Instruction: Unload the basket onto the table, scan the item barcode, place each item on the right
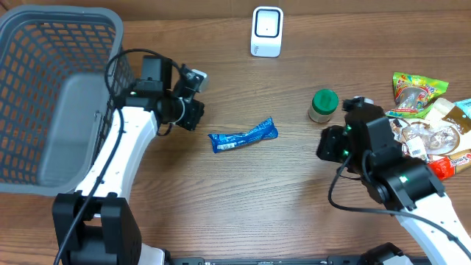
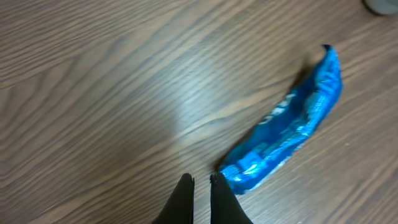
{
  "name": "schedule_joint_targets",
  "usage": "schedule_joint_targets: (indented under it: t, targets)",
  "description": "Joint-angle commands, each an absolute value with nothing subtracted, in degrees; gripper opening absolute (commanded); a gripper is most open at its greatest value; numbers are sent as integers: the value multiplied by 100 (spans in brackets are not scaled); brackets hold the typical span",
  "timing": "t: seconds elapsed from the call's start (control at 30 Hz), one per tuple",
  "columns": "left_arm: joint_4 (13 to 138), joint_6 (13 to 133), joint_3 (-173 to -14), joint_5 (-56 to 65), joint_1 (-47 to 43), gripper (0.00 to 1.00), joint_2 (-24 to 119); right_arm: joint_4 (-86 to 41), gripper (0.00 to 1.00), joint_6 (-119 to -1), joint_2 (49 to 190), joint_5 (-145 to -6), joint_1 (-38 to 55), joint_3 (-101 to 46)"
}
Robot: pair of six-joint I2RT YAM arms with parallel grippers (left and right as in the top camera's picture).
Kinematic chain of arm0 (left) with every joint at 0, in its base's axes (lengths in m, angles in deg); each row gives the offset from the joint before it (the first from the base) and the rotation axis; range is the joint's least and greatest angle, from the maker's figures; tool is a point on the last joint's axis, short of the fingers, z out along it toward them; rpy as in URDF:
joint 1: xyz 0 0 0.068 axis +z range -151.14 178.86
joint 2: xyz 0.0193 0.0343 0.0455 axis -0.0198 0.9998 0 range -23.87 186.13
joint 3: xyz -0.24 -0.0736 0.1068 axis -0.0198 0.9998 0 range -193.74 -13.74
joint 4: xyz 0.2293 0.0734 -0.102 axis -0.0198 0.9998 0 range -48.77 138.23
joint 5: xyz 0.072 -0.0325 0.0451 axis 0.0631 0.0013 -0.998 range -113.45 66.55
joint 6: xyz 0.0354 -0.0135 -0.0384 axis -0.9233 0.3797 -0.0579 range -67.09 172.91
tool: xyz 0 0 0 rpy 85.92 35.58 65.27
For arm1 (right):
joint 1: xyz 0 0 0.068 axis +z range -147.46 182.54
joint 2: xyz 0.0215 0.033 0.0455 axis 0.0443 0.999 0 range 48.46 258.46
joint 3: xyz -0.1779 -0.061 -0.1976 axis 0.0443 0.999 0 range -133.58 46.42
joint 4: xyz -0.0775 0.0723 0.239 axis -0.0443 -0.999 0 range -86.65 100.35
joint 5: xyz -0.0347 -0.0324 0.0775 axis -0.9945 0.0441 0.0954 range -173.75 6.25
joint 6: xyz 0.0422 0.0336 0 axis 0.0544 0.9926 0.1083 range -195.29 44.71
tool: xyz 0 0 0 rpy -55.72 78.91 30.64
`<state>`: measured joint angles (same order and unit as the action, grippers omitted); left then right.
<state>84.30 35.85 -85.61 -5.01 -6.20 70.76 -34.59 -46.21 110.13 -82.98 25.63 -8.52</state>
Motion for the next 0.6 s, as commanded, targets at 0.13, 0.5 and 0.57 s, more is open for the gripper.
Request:
schedule_joint_targets:
  t: [0.13, 0.5, 0.57]
  targets:
    - [8235, 3358, -8286, -252, -572, 4, 7196, -3038, 4, -5541, 11780, -6864, 2777, -815]
    - [8089, 3168, -8284, 520, -652, 4, 7954, -1897, 17, -5885, 12862, -6005, 3341, -815]
    - [8019, 3166, -8284, 535, -714, 4, 8096, -1720, 22, -5882, 13007, -6005, 3411, -815]
